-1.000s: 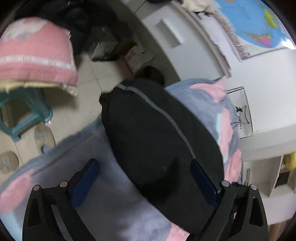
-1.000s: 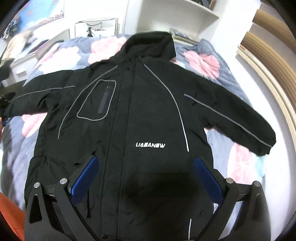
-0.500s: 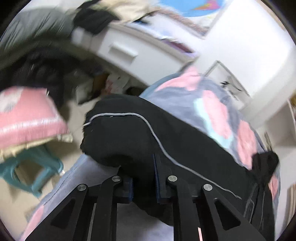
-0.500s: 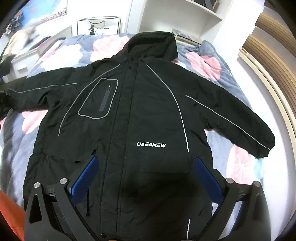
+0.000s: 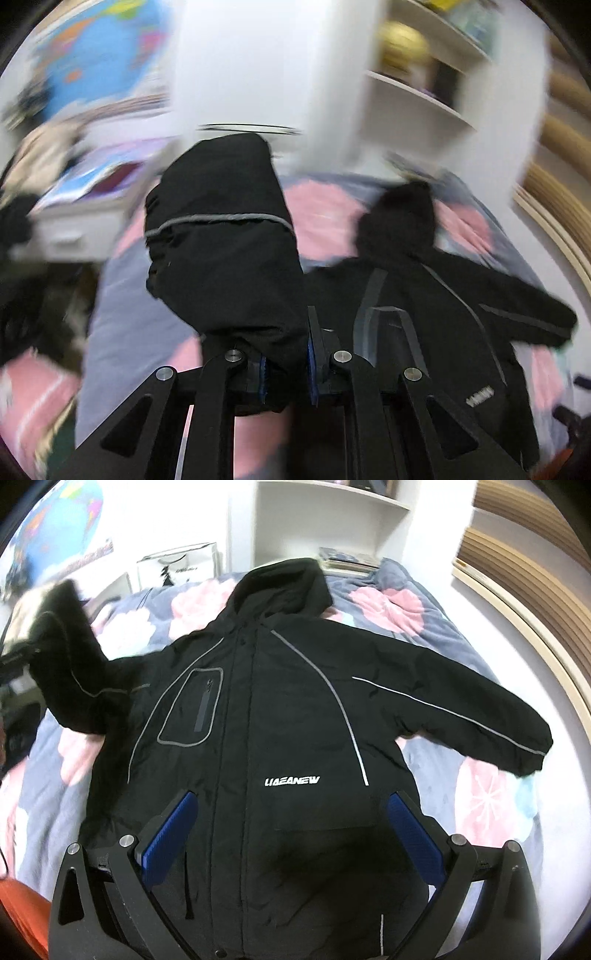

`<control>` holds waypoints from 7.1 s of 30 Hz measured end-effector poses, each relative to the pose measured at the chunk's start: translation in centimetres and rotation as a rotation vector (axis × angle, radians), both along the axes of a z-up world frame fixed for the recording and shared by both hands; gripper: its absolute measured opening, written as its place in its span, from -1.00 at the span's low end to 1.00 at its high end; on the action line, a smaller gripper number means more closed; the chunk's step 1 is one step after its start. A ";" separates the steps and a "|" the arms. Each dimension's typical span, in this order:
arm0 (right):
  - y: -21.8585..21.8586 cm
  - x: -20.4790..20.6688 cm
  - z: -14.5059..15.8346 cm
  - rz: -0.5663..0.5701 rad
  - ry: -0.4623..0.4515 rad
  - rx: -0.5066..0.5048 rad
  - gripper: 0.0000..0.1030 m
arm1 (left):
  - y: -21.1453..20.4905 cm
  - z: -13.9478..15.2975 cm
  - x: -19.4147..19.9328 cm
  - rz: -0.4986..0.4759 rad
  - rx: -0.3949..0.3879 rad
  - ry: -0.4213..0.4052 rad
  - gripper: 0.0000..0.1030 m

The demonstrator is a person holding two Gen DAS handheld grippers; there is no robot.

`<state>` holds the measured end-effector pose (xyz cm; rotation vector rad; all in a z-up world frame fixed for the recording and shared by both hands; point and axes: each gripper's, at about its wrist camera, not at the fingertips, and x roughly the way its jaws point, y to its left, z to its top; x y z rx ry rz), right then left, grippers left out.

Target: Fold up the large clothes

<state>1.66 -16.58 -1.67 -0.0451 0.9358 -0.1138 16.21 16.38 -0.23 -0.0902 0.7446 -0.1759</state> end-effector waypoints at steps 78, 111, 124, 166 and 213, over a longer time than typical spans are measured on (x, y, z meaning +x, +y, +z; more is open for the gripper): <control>-12.0 26.1 -15.6 -0.064 0.172 0.150 -0.02 | -11.5 -18.7 12.4 -0.017 0.110 0.468 0.19; -3.8 24.7 -14.1 0.076 0.199 -0.047 0.31 | -13.3 -17.5 11.2 -0.007 0.173 0.473 0.23; -17.7 15.2 -0.9 -0.044 0.068 -0.077 0.38 | -13.7 -3.1 4.6 -0.062 0.047 0.359 0.24; -50.7 1.2 -13.4 -0.788 -0.251 0.605 0.51 | -14.8 -9.3 -1.2 -0.043 0.217 0.450 0.24; 8.1 19.5 -2.9 0.345 -0.029 -0.043 -0.66 | -9.5 -6.0 0.1 0.079 -0.058 0.366 0.24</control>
